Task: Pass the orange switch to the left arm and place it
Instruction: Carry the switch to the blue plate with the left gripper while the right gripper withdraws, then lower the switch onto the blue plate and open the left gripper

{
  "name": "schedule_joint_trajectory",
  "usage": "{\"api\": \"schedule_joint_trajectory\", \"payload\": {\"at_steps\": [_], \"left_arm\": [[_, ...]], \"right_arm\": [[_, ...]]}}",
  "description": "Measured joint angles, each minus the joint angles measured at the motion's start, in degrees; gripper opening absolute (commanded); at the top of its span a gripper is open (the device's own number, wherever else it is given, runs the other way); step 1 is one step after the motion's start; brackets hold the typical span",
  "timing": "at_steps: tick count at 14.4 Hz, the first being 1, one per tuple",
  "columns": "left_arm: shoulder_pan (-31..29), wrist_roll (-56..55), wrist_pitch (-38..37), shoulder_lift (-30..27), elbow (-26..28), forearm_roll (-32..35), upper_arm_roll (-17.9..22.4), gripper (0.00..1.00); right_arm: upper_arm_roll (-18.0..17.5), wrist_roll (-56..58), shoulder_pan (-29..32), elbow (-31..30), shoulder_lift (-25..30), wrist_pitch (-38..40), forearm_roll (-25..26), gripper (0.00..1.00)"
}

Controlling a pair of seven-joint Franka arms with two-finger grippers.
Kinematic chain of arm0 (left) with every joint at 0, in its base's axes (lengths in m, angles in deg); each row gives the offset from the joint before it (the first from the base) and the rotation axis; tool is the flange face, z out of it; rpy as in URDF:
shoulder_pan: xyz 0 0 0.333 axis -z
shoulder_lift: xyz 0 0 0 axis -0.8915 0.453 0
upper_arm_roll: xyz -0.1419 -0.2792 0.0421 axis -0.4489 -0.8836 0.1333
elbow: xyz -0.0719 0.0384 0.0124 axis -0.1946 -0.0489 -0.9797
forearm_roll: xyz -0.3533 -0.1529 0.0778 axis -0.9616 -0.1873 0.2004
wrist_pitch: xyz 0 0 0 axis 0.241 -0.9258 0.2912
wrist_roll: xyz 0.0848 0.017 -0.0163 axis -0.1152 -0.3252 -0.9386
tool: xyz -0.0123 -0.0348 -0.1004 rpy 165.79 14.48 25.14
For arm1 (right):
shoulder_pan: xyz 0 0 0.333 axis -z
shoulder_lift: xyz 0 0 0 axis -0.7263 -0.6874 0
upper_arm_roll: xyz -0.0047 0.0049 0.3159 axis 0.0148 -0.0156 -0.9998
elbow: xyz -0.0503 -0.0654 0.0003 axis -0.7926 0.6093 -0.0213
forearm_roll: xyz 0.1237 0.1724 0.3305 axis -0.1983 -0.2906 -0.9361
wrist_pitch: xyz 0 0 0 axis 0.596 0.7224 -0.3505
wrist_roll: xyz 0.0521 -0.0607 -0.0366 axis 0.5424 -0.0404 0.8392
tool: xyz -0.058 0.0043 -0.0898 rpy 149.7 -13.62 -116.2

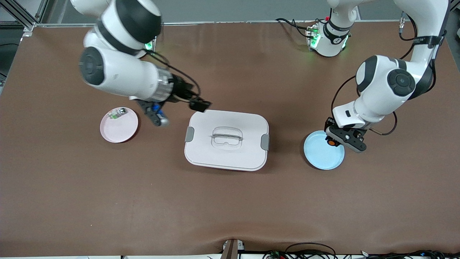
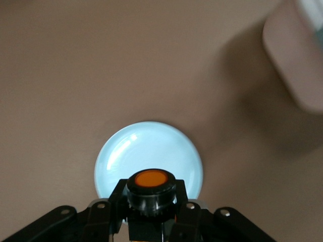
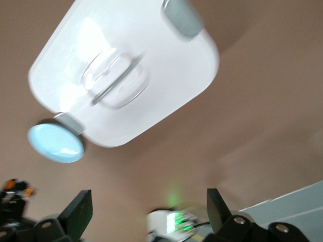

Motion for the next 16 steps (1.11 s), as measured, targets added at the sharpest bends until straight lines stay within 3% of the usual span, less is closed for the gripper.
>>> {"api": "schedule_joint_trajectory", "payload": {"at_steps": [3, 8, 14, 16], "left_arm": [[-1.15, 5.62, 0.26, 3.68, -0.25, 7.18, 0.01, 0.00], [-1.18, 6.66, 0.96, 9.91, -0.27, 16.71, -0.12, 0.00], [-1.13, 7.29, 7.87, 17.55, 0.10, 19.48, -0.16, 0.00], [-1.21, 7.28, 9.87, 19.98, 0.08, 24.19, -0.14, 0.00]], "right_arm": [[-0.04, 13.27, 2.59, -2.64, 3.76, 4.37, 9.50, 1.00], [0.12, 38.08, 11.25, -13.32, 12.63, 4.42, 18.44, 1.00], [0.22, 55.13, 21.41, -17.19, 16.06, 4.15, 22.06, 1.00], [0.21, 57.36, 23.04, -17.48, 16.49, 3.80, 23.99, 1.00]]}}
